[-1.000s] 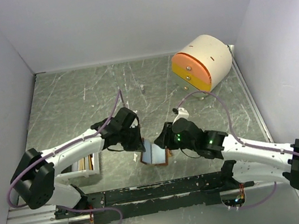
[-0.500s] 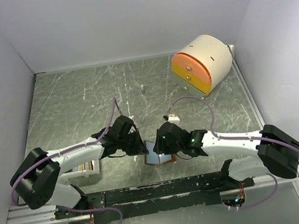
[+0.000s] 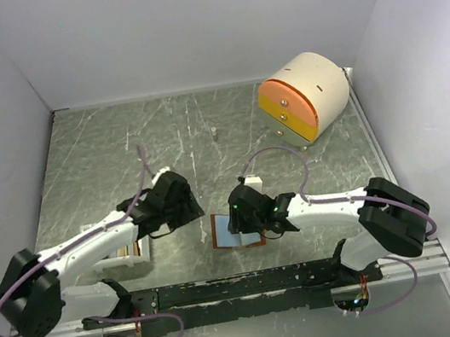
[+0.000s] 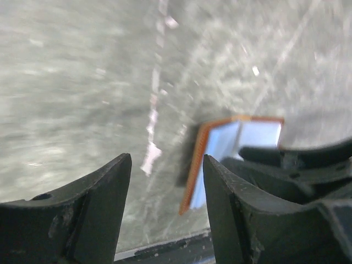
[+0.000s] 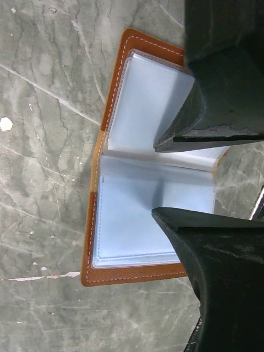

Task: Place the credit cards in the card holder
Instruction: Open the card holder at the center of the board.

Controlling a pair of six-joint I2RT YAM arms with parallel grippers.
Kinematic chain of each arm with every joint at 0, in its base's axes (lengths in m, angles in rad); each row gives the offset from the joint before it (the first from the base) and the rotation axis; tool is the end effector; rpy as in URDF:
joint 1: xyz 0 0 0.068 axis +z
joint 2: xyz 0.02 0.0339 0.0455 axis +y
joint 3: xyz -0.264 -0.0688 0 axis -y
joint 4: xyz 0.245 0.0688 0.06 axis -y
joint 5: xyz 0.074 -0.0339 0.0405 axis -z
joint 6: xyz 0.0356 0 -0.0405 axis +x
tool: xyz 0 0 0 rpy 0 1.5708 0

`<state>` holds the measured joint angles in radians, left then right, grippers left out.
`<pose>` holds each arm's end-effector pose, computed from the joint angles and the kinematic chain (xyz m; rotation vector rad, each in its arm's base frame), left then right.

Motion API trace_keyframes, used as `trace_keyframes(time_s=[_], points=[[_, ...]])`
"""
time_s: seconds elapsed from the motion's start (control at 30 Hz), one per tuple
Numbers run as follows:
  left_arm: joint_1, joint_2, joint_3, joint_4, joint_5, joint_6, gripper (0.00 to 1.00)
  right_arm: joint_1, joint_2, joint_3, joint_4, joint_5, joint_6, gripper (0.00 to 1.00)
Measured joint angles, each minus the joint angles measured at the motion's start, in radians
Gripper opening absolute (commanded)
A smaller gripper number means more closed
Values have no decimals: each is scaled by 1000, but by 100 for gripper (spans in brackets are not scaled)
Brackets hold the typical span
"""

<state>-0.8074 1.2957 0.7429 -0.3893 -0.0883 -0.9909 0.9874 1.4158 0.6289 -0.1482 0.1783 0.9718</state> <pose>0.1770 -0.1804 0.2015 -0.2776 2.6061 -0.5949 0.1482 0.2131 0.1555 0.0558 2.5850 0.5772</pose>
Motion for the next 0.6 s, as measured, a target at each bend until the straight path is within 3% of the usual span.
trace_keyframes(time_s=[0.17, 0.23, 0.27, 0.47, 0.6], points=[[106, -149, 5, -161, -169, -97, 60, 0, 5, 5, 1, 0, -5, 46], [158, -215, 0, -217, -222, -128, 81, 0, 12, 10, 1, 0, -6, 46], [184, -245, 0, -245, -251, -143, 85, 0, 18, 13, 1, 0, -8, 46], [319, -314, 0, -352, -392, -177, 83, 0, 39, 28, 1, -3, -12, 46], [425, -283, 0, -364, -406, -166, 79, 1, 54, 44, -6, -3, -11, 46]])
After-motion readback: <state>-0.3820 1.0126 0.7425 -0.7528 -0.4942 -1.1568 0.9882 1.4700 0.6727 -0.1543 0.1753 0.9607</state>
